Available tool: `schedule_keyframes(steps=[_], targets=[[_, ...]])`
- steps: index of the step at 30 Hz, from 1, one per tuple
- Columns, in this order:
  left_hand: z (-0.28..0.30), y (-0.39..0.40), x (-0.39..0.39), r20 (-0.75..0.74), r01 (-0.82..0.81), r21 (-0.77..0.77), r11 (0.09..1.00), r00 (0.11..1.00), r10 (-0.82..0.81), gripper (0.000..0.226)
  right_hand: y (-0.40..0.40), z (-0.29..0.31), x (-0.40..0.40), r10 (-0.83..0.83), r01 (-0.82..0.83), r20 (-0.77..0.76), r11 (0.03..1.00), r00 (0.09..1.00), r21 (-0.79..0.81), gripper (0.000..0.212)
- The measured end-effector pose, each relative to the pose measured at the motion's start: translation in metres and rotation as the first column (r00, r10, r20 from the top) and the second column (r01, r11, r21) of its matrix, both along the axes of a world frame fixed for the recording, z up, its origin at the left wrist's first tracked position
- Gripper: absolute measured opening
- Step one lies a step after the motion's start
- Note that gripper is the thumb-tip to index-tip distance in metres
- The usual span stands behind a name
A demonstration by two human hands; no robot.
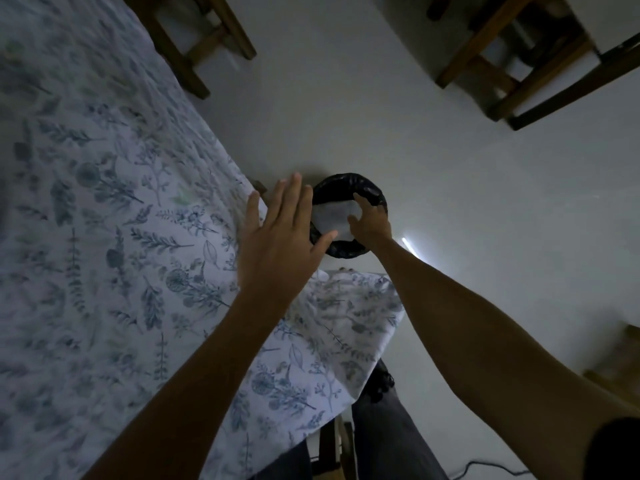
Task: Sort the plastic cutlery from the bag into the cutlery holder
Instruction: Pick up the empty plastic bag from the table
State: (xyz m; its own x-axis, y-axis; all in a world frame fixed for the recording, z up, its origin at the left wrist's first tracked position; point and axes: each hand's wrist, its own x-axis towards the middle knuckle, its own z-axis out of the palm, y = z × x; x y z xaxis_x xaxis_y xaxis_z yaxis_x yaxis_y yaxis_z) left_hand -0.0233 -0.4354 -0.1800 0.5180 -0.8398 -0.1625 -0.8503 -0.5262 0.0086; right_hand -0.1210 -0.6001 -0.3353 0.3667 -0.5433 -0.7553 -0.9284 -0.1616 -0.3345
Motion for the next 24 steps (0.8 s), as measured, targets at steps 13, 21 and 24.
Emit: schedule_keyframes(steps=[13, 21, 24], targets=[[0.007, 0.000, 0.000, 0.012, 0.025, 0.041, 0.999, 1.000, -0.026, 0.067, 0.002, 0.017, -0.004, -0.184, 0.168, -0.053, 0.960, 0.981, -0.223, 0.038], [0.001, 0.000, 0.001, -0.015, -0.036, 0.036, 0.999, 0.999, 0.037, 0.066, 0.015, -0.041, 0.000, -0.096, 0.089, -0.058, 0.989, 0.994, -0.118, 0.040], [-0.002, -0.001, 0.001, -0.025, -0.054, 0.055, 0.997, 0.998, 0.056, 0.067, 0.022, -0.063, 0.012, 0.023, -0.017, -0.207, 0.999, 0.978, 0.033, 0.068]])
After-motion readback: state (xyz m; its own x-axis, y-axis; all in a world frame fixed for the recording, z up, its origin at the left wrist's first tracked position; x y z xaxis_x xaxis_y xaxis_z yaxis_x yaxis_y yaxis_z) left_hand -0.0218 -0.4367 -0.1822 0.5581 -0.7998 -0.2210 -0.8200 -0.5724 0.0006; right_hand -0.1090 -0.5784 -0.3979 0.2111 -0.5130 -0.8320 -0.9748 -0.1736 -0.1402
